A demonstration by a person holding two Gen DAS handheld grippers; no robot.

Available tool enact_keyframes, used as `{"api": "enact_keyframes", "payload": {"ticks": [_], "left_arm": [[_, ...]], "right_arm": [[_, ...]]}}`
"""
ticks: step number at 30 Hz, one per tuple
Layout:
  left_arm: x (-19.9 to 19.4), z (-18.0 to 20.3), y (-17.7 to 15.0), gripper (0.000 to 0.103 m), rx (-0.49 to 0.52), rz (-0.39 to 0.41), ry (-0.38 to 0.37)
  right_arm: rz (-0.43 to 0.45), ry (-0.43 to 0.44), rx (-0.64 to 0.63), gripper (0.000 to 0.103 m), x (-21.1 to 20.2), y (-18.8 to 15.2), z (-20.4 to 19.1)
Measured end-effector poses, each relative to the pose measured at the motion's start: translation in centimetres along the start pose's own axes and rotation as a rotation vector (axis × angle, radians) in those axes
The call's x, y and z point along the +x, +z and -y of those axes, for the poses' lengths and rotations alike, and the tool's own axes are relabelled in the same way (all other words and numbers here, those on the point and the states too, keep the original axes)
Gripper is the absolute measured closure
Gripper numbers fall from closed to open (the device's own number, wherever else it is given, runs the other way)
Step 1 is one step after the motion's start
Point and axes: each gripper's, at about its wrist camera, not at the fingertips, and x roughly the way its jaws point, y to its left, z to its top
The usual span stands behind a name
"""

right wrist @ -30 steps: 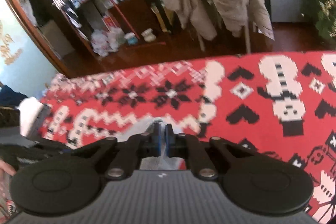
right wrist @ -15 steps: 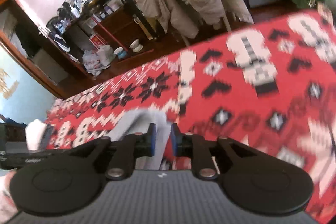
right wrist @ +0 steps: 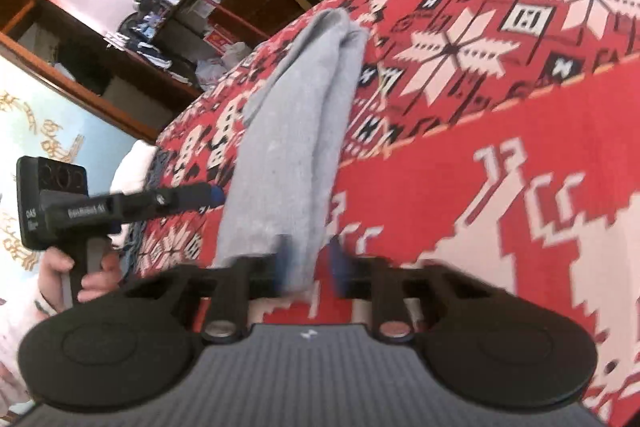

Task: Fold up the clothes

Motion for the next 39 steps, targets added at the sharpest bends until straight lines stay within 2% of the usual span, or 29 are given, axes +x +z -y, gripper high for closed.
{"api": "enact_keyframes", "payload": {"ticks": [3,8,10,12,13,17,20,24,27,30,32,35,36,39], "left_arm": [[0.1,1.0,-0.8,0.084,0.061,0.002,0.06],[-0.2,0.8,-1.1,0.088,0.078,0.001,0.095],[-0.6,1.0,-1.1,0.091,0.101,0.008,0.119],[-1.4,1.5,-1.0,0.095,0.146,0.037,0.137],[-1.8,1.8,-0.8,0.096,0.158,0.058,0.132],[-1.8,3.4,0.4,0.098,0.224,0.12,0.097],[0.3,5.0,1.2,0.098,0.308,0.12,0.104],[2.8,6.0,0.9,0.098,0.383,0.064,0.085],[4.3,6.4,-0.3,0.098,0.453,-0.002,0.076],[4.2,5.8,-1.4,0.098,0.456,-0.02,0.055],[3.8,5.3,-1.5,0.098,0.436,-0.021,0.043],[3.0,4.7,-1.7,0.099,0.388,-0.018,0.02],[2.5,4.7,-1.6,0.099,0.382,-0.011,0.014],[0.7,4.5,-1.2,0.099,0.357,0.046,0.012]], "right_arm": [[0.024,-0.016,-0.017,0.101,0.0,-0.8,-1.1],[0.013,-0.027,-0.017,0.101,0.4,-1.2,-1.2],[0.009,-0.04,-0.019,0.096,0.6,-1.2,-0.9],[0.011,-0.043,-0.03,0.087,0.2,-0.7,-0.7],[0.018,-0.06,-0.066,0.087,-0.2,-0.4,-1.0],[0.072,-0.104,-0.196,0.087,0.2,3.2,-2.5],[0.118,-0.134,-0.292,0.087,0.8,6.3,-3.7],[0.148,-0.158,-0.371,0.087,3.2,10.9,-4.4],[0.125,-0.187,-0.402,0.088,6.0,13.3,-3.9],[0.101,-0.238,-0.383,0.093,8.2,14.6,-2.3],[0.109,-0.239,-0.363,0.097,8.6,14.9,-1.1],[0.113,-0.23,-0.332,0.097,8.0,15.0,-0.3],[0.111,-0.238,-0.336,0.093,7.7,15.0,-0.3],[0.113,-0.26,-0.384,0.092,5.9,14.8,-1.1]]}}
